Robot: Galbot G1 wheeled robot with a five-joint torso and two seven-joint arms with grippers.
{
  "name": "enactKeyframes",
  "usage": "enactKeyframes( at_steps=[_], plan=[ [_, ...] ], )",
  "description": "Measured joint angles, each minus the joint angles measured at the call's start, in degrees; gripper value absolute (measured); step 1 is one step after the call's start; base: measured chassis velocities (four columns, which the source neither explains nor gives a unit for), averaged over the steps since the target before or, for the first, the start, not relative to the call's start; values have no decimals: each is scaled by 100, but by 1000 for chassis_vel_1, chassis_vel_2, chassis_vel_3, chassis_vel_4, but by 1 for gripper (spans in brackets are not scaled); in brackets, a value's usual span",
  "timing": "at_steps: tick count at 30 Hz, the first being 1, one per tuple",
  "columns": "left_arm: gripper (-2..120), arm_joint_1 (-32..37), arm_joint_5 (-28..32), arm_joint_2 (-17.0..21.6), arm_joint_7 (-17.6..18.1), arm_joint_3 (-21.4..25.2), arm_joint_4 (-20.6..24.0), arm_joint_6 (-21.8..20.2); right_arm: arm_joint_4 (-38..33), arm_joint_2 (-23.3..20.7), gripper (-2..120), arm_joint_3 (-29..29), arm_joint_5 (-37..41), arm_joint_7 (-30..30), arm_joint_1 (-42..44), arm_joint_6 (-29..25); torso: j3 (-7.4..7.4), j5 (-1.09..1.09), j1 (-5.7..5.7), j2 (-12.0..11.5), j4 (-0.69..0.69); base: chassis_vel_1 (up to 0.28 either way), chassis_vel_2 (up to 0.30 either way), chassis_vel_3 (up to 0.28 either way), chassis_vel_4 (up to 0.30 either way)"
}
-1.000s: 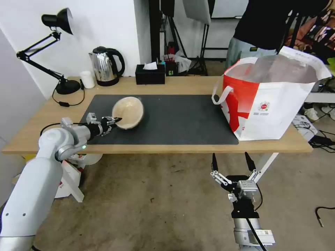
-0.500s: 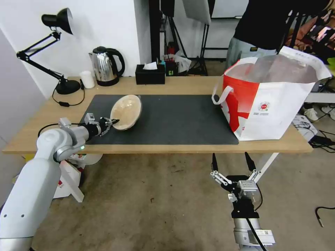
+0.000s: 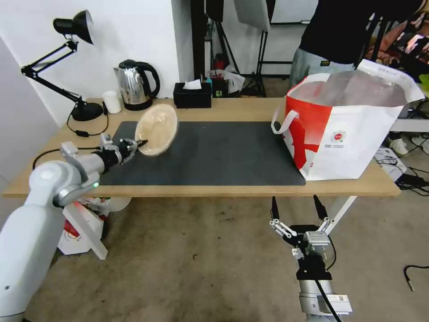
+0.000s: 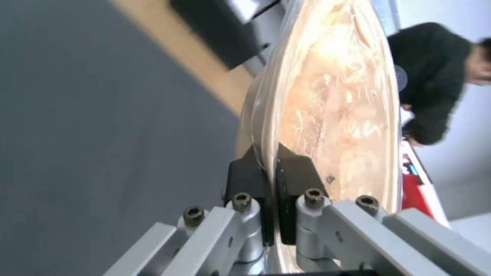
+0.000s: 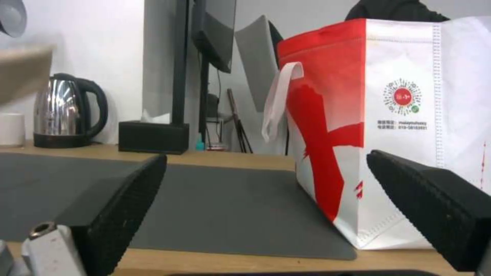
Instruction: Pick up the trash from the table and place it into the takeout bag.
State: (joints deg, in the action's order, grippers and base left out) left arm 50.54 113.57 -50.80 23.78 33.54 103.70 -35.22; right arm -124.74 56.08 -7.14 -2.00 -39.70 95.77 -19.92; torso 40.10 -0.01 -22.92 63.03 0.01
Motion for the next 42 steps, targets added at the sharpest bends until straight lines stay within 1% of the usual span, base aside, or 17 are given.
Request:
enactKeyframes(
  at_steps=[1, 3, 5, 11, 14, 15, 17, 19, 21, 22, 26, 28, 31, 33, 36, 40, 42],
  plan=[
    [1, -107, 69, 163, -69, -31, 103, 65, 0, 0, 100, 0, 0, 0, 0, 0, 0, 0, 0, 0, 2, 0, 0, 0, 0],
    [1, -188, 101, 237, -109, -69, 136, 93, 0, 0, 100, 0, 0, 0, 0, 0, 0, 1, 0, 0, 2, 0, 0, 0, 0],
    [1, -642, 196, 539, -244, -352, 181, 188, 0, 0, 100, 0, 0, 0, 0, 0, 0, 2, 0, 0, -3, 0, 0, 0, 0],
    [1, -1339, 289, 823, -498, -879, 68, 349, 0, 0, 100, 0, 0, 0, 0, 0, 0, 1, 0, 0, -1, 0, 0, 0, 0],
    [1, -1817, 281, 990, -645, -1410, -118, 502, 0, 0, 100, 0, 0, 1, 0, 0, 0, 0, 0, 0, 0, 0, 0, 0, 0],
    [1, -1817, 281, 990, -645, -1410, -118, 502, 0, 0, 100, 0, 0, 1, 0, 0, 0, 0, 0, 0, 0, 0, 0, 0, 0],
    [1, -2287, 226, 1071, -835, -1901, -326, 624, 0, 0, 100, 0, 0, 1, 0, 0, 1, 0, 0, 0, 0, 0, 0, 0, 0],
    [1, -2408, 210, 1078, -896, -2021, -380, 658, 1, 0, 100, 0, 0, 0, 0, 0, 0, 1, 0, 0, 0, 0, 0, 0, 0],
    [1, -3004, 130, 1075, -1070, -2569, -646, 765, 1, 0, 100, 0, 0, 0, 0, 0, 0, 0, 0, 0, -1, 0, 0, 0, 0],
    [1, -3004, 130, 1075, -1070, -2569, -646, 765, 1, 0, 100, 0, 0, 0, 0, 0, 0, 0, 0, 0, -1, 0, 0, 0, 0],
    [1, -3721, 110, 859, -1079, -3191, -924, 930, 0, 0, 100, 0, 0, 0, 0, 0, 1, 2, 0, 0, -1, 0, 0, 0, 0],
    [1, -3817, 100, 806, -1096, -3313, -970, 978, 0, 0, 100, 0, 0, 0, 0, 0, 0, 3, 0, 0, -1, 0, 0, 0, 0],
    [1, -4273, -49, 525, -1287, -3890, -1311, 1182, 0, 0, 100, 0, 0, 0, 0, 0, 1, 1, 0, -2, -2, 0, 0, 0, 0],
    [1, -4356, -76, 474, -1325, -3987, -1384, 1220, 0, 0, 100, 0, 0, 0, 0, 0, 1, 1, -1, -3, -1, 0, 0, 0, 0],
    [1, -4852, -271, 154, -1655, -4479, -1789, 1375, 0, 0, 100, 0, 0, 1, 0, 0, 1, 2, -1, -2, 0, 0, 0, 0, 0],
    [1, -5046, -349, -15, -1841, -4687, -1954, 1484, 0, 0, 100, 0, 0, 0, 0, 0, 1, 2, -1, -2, 0, 0, 0, 0, 0],
    [1, -5224, -399, -198, -2138, -4906, -2132, 1727, 0, 0, 100, 0, 0, 0, 0, 0, 0, 2, -1, -2, -1, 0, 0, 0, 0]
  ],
)
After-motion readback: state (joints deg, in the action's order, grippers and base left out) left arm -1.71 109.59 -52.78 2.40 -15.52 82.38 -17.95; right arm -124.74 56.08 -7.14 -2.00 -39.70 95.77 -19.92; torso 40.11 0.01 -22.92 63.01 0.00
